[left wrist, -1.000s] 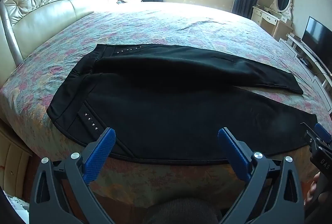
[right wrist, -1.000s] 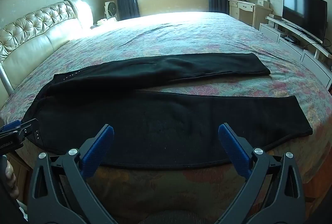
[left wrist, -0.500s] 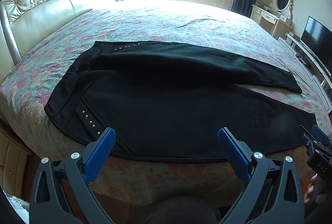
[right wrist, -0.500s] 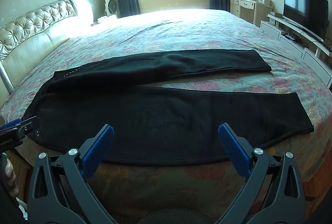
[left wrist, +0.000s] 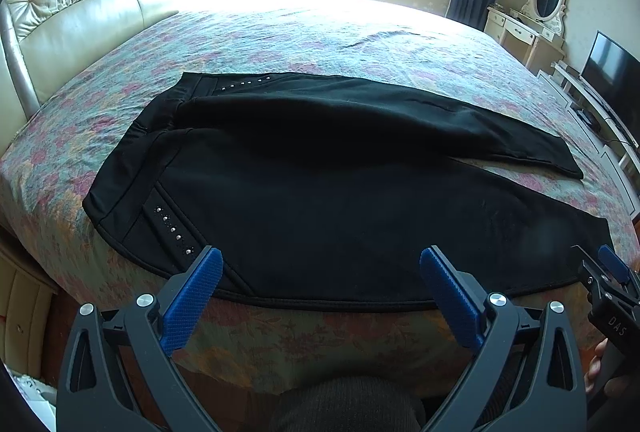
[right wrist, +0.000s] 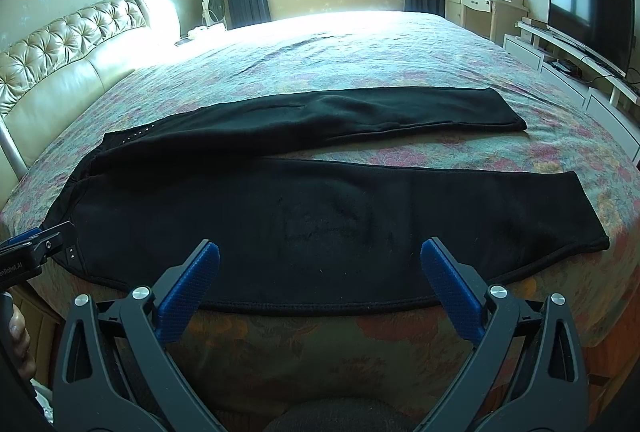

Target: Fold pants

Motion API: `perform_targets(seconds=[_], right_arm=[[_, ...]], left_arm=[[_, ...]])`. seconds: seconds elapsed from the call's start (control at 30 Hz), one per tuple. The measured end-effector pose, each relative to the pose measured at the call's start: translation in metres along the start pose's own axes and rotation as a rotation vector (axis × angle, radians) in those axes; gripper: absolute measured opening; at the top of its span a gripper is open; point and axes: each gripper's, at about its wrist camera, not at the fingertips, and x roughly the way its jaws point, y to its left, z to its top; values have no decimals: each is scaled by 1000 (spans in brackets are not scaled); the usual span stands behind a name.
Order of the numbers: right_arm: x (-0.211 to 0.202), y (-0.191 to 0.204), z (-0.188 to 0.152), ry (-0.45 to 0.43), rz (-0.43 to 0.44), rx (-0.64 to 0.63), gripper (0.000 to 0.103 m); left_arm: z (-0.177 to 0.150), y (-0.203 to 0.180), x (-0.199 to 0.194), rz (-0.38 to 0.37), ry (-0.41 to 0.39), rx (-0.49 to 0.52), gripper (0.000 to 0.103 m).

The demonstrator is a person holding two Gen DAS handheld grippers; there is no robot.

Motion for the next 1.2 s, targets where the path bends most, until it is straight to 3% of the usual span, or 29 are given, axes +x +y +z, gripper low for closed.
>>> perform_targets(seconds=[0.27, 1.2], right_arm=[[2, -1, -2, 6, 4, 1, 101], [7, -1, -4, 27, 6, 11, 101]], left_arm=[[0, 6, 3, -12, 26, -34, 99], [-2, 1, 7, -24, 34, -3, 99]])
